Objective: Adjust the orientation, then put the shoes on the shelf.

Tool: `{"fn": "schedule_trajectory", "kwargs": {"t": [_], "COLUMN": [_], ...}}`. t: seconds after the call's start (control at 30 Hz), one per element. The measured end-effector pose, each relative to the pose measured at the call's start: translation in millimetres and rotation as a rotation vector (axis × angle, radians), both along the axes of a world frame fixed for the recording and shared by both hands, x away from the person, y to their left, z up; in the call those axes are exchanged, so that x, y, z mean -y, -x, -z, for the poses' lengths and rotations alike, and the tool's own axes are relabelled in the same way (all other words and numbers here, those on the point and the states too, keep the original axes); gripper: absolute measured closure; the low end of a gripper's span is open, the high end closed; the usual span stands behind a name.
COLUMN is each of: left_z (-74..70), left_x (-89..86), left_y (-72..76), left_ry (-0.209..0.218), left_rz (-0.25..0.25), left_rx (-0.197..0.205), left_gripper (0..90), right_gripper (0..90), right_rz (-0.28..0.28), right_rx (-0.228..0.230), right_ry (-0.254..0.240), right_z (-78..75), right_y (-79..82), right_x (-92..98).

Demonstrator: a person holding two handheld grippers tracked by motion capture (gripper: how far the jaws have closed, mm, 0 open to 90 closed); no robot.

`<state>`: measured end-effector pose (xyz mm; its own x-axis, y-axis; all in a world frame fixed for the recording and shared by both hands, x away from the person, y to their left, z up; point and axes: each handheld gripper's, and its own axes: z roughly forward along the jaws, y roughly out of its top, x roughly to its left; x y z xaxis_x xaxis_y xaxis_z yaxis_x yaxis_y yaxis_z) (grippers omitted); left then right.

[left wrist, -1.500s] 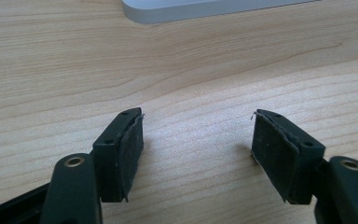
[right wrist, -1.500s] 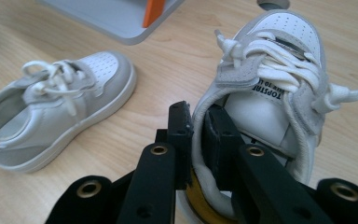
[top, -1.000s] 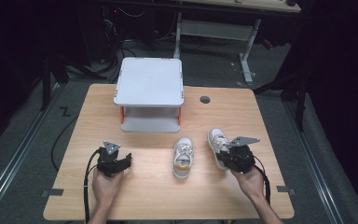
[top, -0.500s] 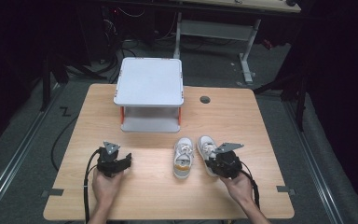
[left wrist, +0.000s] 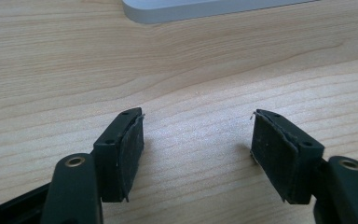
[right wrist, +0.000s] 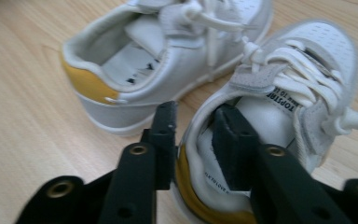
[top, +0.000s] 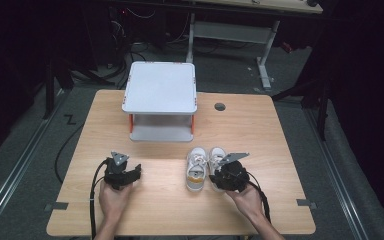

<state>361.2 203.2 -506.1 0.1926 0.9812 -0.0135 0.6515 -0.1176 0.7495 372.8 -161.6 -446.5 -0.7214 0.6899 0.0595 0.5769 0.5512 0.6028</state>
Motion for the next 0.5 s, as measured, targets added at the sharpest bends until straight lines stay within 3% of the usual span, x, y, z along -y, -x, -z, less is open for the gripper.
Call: {"fn": "schedule_trajectory", "kwargs": {"t": [0.27,0.5], "left_z": [0.0,0.0], "left_x": [-0.1,0.9], "left_y": [0.2,0.2], "left_ry": [0.003,-0.007], "left_rz": [-0.001,-0.001], "left_rx": [-0.001,0.001], "left_gripper": [34.3,34.0], "right_gripper": [55.6,51.0], "right_rz": [-0.012,-0.004], "right_rx": [-0.005,0.035], "right_ry": [-0.031,-0.107], "right_z": [-0.2,-3.4], "right_y": [-1.0,5.9], "right_x": [-4.3,13.8]}}
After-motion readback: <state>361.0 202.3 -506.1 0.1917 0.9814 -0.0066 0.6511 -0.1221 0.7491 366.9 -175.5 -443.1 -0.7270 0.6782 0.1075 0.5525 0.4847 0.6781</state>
